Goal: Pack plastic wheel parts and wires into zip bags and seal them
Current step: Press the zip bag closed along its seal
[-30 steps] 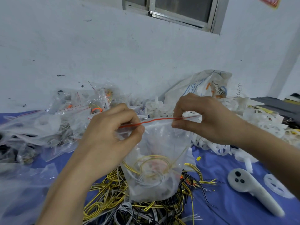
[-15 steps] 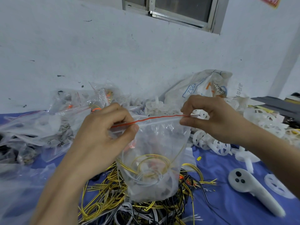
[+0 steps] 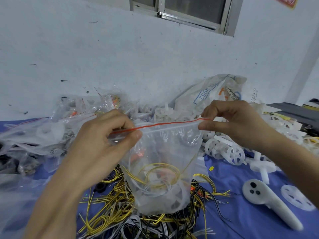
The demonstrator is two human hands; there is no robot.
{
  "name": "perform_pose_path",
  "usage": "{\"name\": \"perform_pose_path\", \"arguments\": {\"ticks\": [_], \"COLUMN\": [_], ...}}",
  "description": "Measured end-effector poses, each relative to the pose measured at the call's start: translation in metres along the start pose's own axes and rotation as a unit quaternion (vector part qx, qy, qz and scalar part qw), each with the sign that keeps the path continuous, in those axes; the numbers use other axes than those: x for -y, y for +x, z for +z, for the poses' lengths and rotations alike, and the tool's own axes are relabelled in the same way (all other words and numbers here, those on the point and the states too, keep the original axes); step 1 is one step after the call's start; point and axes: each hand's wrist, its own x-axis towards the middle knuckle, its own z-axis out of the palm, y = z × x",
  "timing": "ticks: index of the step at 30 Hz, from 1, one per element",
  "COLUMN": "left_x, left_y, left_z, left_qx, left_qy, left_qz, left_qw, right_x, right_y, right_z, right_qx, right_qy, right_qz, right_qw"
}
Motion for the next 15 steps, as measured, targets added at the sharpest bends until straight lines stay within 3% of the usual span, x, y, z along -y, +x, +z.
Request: {"name": "perform_pose_path", "arguments": {"ticks": [8,15], "left_x": [0.0,-0.009], "left_y": [0.0,0.001], "left_z": [-0.002,0.008], "left_qx": [0.004,0.015], "left_qy": [-0.019,-0.034], "left_qz": [-0.009,0.006], "left_qw": [1.0,0.999], "right_x": [0.005,0.027], "right_y": [-0.002,0.001], "right_z": [-0.001,0.01], "right_qx": [0.03,0.094], "right_qy": [-0.047,-0.145], "right_qz": [-0.002,-0.102], "right_qw": [0.998,0.98]}}
